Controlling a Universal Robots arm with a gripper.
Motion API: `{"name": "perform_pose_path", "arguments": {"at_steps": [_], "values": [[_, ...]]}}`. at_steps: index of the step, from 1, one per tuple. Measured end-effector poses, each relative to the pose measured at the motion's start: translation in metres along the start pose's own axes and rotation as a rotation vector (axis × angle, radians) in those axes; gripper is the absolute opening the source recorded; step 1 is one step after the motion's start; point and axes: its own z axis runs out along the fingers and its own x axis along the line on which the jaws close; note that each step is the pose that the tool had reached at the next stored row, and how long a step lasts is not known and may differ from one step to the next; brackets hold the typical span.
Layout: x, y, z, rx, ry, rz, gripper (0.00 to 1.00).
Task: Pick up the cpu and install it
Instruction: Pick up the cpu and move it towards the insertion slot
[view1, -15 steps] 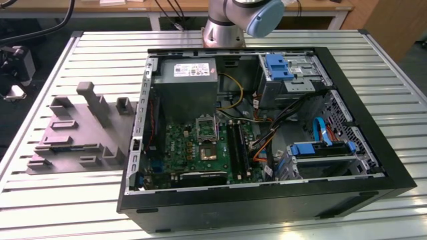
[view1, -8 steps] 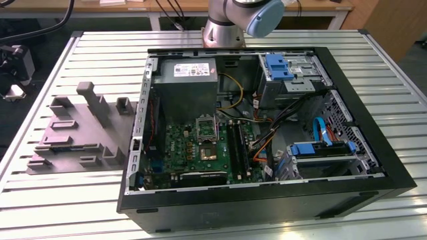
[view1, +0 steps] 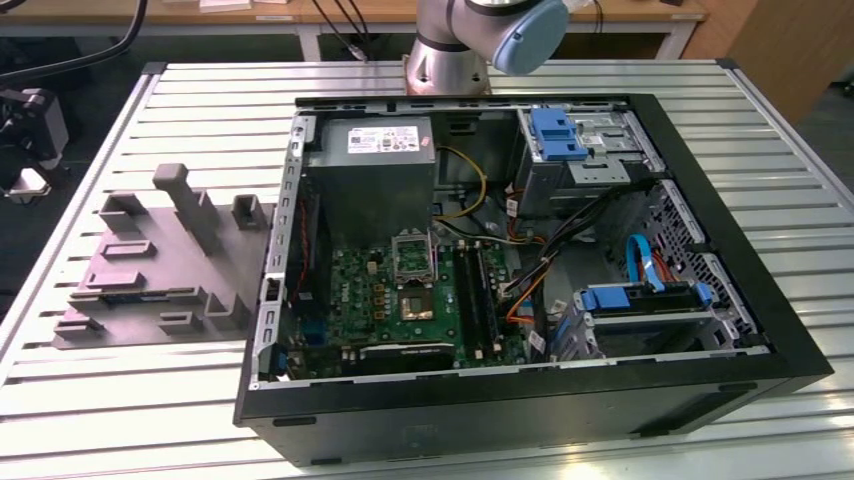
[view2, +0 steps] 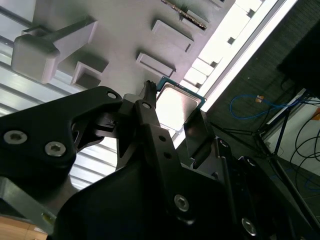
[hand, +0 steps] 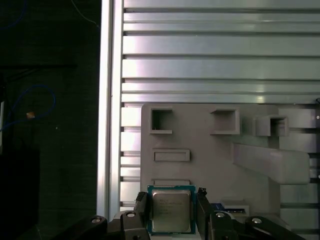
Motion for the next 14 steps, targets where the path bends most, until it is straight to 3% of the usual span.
{"name": "perform_pose_path", "arguments": {"at_steps": [14], "values": [[0.0, 0.0002, -0.003, 0.0, 0.0, 0.0, 0.47]]}}
